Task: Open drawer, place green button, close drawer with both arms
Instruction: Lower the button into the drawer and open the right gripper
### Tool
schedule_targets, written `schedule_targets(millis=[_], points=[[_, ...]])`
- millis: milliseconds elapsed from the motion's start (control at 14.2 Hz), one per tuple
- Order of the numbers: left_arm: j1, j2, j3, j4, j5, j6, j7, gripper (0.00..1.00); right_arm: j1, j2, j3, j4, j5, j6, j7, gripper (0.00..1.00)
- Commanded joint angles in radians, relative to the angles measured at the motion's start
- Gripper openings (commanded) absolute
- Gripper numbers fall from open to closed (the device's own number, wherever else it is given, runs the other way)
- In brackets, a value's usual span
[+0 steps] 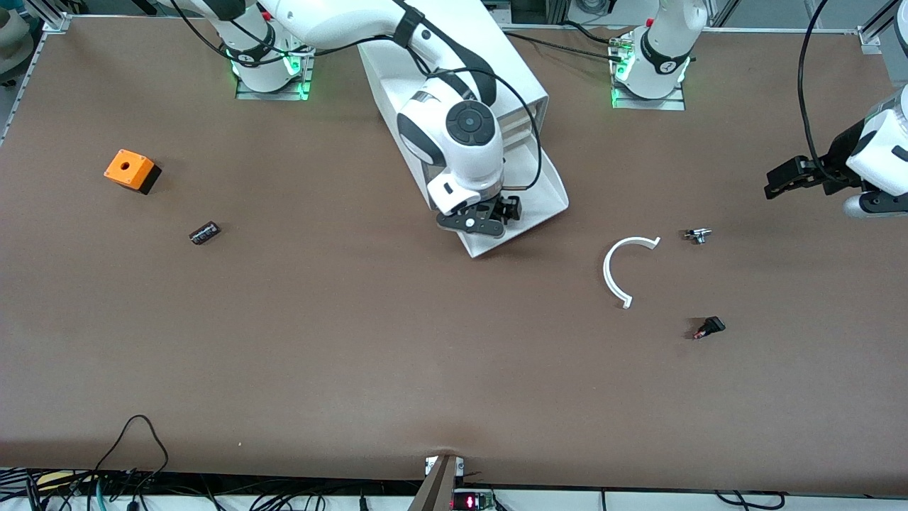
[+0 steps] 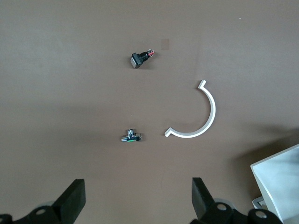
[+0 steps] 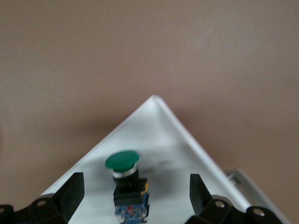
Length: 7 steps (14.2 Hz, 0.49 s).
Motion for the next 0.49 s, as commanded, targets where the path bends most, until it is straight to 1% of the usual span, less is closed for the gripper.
schedule_targets(millis=[0, 140, 211, 281, 351, 421], points=[[-0.012, 0.044, -0.004, 0.001, -0.012, 0.012, -0.102, 1.0, -0.049, -0.081, -0.039, -0.006, -0.004, -0.079, -0.163, 1.0], [-0.02, 0.078, -0.036, -0.001, -0.054, 0.044, -0.153, 1.0, -0.13, -0.143, -0.039, -0.006, 0.004, -0.127, -0.257, 1.0], [-0.023, 0.097, -0.059, 0.001, -0.055, 0.06, -0.193, 1.0, -0.176, -0.156, -0.036, -0.006, 0.013, -0.159, -0.307, 1.0], [-0.023, 0.116, -0.089, -0.001, -0.055, 0.083, -0.239, 1.0, -0.212, -0.196, -0.039, -0.015, 0.035, -0.171, -0.352, 1.0], [-0.023, 0.134, -0.117, -0.001, -0.055, 0.103, -0.285, 1.0, -0.261, -0.231, -0.041, -0.037, 0.061, -0.179, -0.425, 1.0], [-0.024, 0.156, -0.154, -0.001, -0.055, 0.126, -0.343, 1.0, -0.313, -0.283, -0.041, -0.083, 0.082, -0.206, -0.523, 1.0]])
